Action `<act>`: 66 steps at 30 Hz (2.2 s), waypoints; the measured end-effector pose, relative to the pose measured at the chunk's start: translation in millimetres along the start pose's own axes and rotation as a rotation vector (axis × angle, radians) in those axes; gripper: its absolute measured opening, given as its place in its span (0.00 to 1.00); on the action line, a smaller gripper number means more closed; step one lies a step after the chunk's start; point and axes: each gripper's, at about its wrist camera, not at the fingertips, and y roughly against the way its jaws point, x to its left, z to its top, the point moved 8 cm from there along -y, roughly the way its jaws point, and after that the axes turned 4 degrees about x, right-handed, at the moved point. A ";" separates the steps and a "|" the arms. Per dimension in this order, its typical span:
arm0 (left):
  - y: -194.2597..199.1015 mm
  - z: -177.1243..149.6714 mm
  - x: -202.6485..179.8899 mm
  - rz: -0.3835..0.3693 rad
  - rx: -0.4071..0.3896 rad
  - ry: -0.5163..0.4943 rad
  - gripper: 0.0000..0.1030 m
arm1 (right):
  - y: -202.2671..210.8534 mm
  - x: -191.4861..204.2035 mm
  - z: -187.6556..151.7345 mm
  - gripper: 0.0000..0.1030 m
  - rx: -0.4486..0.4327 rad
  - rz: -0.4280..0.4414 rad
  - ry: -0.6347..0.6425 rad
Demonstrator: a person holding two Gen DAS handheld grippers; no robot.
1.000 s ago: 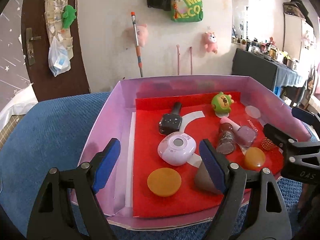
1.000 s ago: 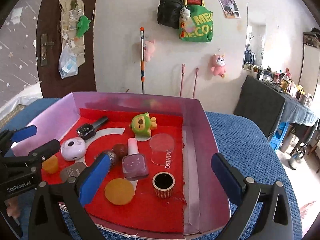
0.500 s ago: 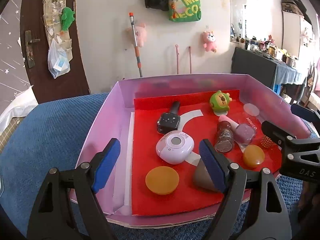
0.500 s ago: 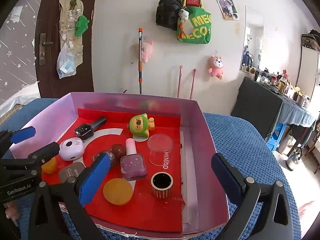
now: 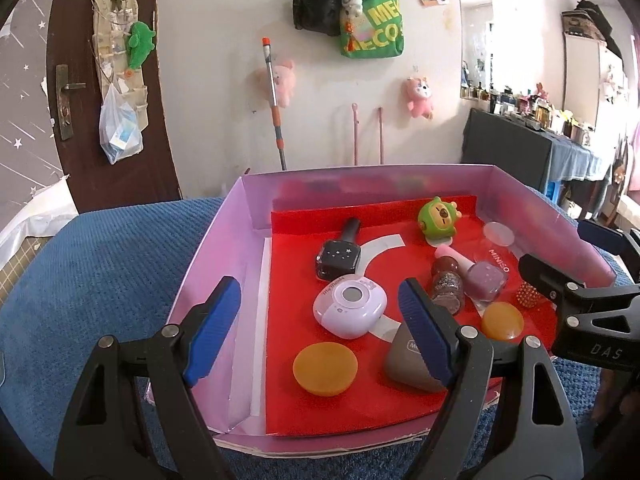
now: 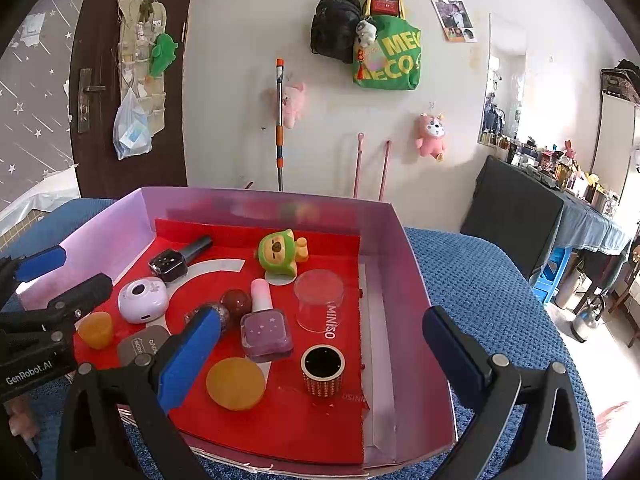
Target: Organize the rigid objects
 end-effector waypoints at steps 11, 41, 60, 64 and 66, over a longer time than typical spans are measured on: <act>-1.0 0.0 1.7 0.000 0.006 0.006 0.79 | 2.5 0.8 0.4 1.00 -0.010 0.002 0.003; -2.4 -0.4 1.4 -0.001 0.009 0.006 0.78 | 1.0 4.8 0.0 1.00 -0.004 -0.002 0.011; -2.7 0.2 1.6 -0.003 0.012 0.005 0.79 | -1.7 4.9 -2.9 1.00 0.006 0.000 0.004; -2.8 0.6 1.5 -0.004 0.012 0.005 0.79 | -1.7 4.8 -2.6 1.00 0.005 -0.001 0.005; -2.8 0.5 1.7 -0.004 0.013 0.005 0.79 | -1.7 4.8 -2.5 1.00 0.005 0.000 0.005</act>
